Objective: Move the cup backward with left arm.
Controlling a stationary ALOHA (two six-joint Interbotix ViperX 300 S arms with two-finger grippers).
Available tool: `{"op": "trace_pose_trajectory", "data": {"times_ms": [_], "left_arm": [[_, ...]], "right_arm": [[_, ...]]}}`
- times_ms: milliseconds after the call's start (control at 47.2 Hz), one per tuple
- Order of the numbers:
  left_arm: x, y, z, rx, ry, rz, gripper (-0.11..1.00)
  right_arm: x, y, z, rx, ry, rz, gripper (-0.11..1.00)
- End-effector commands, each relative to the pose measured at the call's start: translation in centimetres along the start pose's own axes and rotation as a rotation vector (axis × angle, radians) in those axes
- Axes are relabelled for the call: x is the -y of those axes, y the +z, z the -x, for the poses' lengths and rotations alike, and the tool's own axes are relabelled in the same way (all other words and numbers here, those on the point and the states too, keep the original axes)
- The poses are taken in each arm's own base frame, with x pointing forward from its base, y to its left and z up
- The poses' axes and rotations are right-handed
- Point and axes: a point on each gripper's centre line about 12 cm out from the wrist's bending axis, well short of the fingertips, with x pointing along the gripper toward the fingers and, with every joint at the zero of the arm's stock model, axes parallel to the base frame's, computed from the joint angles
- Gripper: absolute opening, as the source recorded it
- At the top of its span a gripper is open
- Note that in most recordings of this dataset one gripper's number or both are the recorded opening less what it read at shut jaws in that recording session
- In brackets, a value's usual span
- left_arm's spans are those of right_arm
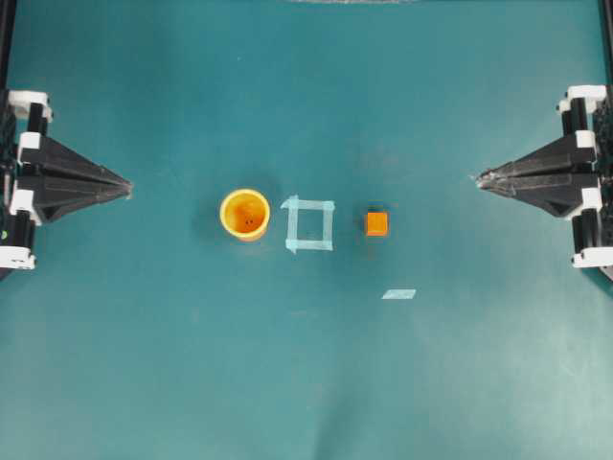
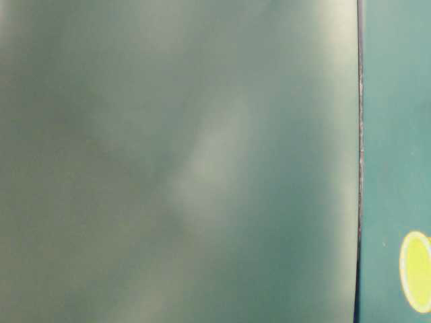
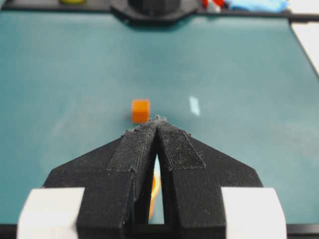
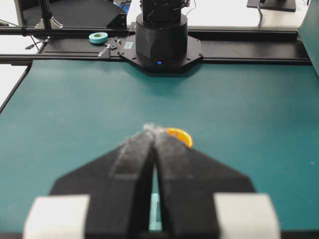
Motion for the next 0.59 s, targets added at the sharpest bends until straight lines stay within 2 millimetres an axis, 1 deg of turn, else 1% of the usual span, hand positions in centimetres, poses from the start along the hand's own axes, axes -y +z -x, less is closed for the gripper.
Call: {"op": "trace_pose_trajectory", "data": {"times_ms": [0, 85, 233, 297, 339, 445, 573], "left_arm": [[0.1, -0.2, -0.5, -0.022, -0.002, 0.001, 0.05], [0.1, -0.5, -0.8, -0.035, -0.002, 0.001, 0.19], [0.0, -0.9, -1.1, -0.055, -0.001, 0.007, 0.58], [0.0, -1.1, -1.1, -0.06, 0.0, 0.007, 0.68], [0.0, -1.0, -1.2, -0.058, -0.001, 0.006, 0.69], [-0.3, -1.3, -1.3, -0.07, 0.015, 0.009, 0.67], [-0.9, -1.8, -1.6, -0.091, 0.04, 0.011, 0.72]], "right_arm": [[0.0, 1.3, -0.3, 0.032, 0.001, -0.005, 0.0], [0.0, 1.5, -0.3, 0.037, 0.001, -0.006, 0.0], [0.0, 1.6, -0.3, 0.038, 0.001, -0.006, 0.0], [0.0, 1.6, -0.3, 0.038, 0.001, -0.006, 0.0], [0.0, 1.6, -0.3, 0.04, 0.001, -0.006, 0.0], [0.0, 1.6, -0.3, 0.044, 0.001, -0.006, 0.0], [0.0, 1.6, -0.3, 0.043, 0.001, -0.006, 0.0]]}}
